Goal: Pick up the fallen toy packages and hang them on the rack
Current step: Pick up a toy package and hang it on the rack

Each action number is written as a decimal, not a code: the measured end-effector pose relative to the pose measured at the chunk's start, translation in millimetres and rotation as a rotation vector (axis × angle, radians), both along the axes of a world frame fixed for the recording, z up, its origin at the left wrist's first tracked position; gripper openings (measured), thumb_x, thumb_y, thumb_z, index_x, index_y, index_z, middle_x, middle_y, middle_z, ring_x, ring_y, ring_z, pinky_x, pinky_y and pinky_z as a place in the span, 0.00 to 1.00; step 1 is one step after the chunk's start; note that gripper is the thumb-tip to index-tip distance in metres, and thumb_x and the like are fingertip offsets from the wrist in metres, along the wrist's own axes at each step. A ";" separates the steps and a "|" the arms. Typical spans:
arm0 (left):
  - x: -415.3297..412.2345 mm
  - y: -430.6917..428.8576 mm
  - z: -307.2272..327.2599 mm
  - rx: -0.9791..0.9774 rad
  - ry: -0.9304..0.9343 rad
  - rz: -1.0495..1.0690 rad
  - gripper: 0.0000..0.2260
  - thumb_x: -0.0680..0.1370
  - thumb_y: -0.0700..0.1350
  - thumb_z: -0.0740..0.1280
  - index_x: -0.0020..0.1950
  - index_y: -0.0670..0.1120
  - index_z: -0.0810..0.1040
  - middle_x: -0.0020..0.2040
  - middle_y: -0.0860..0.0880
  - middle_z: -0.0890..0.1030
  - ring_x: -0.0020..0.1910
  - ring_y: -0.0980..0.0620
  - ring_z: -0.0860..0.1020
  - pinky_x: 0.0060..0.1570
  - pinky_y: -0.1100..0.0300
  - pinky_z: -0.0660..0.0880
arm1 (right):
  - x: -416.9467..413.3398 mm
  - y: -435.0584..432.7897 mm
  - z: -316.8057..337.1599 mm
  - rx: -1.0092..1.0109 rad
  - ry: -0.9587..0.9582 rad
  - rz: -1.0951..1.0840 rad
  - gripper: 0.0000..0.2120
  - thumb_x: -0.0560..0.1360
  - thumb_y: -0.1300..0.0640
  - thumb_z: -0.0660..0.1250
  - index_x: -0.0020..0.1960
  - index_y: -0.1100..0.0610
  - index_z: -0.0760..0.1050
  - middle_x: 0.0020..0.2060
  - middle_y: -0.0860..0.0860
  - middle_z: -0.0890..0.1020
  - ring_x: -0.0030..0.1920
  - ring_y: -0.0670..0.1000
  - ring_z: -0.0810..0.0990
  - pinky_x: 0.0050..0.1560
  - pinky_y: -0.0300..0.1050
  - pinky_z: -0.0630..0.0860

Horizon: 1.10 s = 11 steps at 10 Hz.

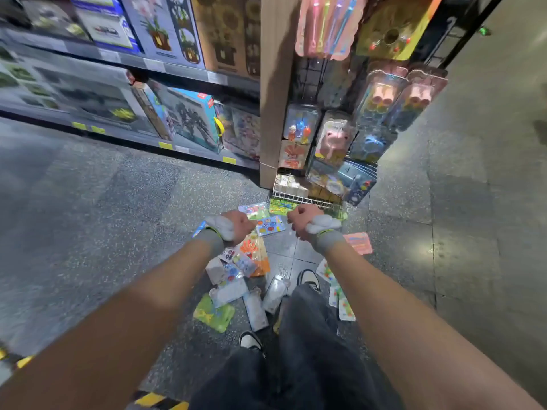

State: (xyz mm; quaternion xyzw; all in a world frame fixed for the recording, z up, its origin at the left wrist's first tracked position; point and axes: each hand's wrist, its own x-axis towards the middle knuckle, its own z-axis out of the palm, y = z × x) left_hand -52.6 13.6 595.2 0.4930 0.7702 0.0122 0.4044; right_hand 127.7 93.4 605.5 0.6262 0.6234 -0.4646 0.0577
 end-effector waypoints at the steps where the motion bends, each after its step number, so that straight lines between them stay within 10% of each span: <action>1: -2.8 -38.4 -9.1 -0.063 -0.011 0.019 0.18 0.82 0.55 0.60 0.37 0.46 0.71 0.33 0.45 0.72 0.34 0.47 0.71 0.33 0.58 0.62 | -7.0 -30.5 -6.6 -0.033 0.003 0.010 0.11 0.78 0.52 0.60 0.48 0.57 0.77 0.47 0.58 0.82 0.45 0.58 0.81 0.45 0.49 0.78; 3: -11.6 -76.5 -34.0 -0.108 -0.036 0.066 0.21 0.83 0.55 0.58 0.33 0.46 0.66 0.28 0.47 0.68 0.28 0.47 0.67 0.27 0.58 0.58 | -9.3 -65.8 -37.1 -0.066 0.020 0.049 0.12 0.79 0.53 0.60 0.48 0.59 0.78 0.44 0.60 0.84 0.35 0.54 0.77 0.36 0.47 0.76; 4: -22.3 -87.2 -60.4 -0.139 -0.091 0.125 0.21 0.83 0.54 0.59 0.42 0.38 0.77 0.40 0.36 0.78 0.46 0.36 0.79 0.38 0.53 0.70 | -10.8 -70.4 -60.7 -0.151 0.040 0.014 0.12 0.77 0.61 0.61 0.47 0.70 0.76 0.37 0.58 0.76 0.35 0.51 0.71 0.33 0.44 0.66; 5: -29.2 -86.9 -84.6 -0.133 -0.070 0.161 0.21 0.82 0.55 0.60 0.32 0.46 0.68 0.31 0.45 0.72 0.34 0.46 0.72 0.35 0.58 0.64 | -13.3 -64.7 -83.5 -0.163 0.015 0.018 0.14 0.77 0.59 0.63 0.54 0.70 0.77 0.39 0.57 0.78 0.38 0.52 0.73 0.36 0.46 0.68; 7: -28.8 -69.0 -113.4 -0.195 -0.078 0.215 0.19 0.83 0.51 0.59 0.56 0.36 0.80 0.54 0.38 0.82 0.52 0.40 0.81 0.49 0.56 0.75 | -27.2 -39.1 -125.6 -0.167 -0.038 0.106 0.12 0.78 0.57 0.63 0.52 0.65 0.78 0.43 0.57 0.82 0.38 0.52 0.75 0.37 0.46 0.72; 11: -56.9 3.9 -336.3 -0.291 -0.021 0.208 0.20 0.83 0.52 0.59 0.54 0.36 0.80 0.50 0.35 0.79 0.51 0.39 0.78 0.43 0.54 0.67 | -99.1 58.2 -373.0 -0.312 -0.087 0.272 0.15 0.79 0.56 0.64 0.36 0.48 0.64 0.46 0.54 0.75 0.45 0.54 0.74 0.53 0.49 0.76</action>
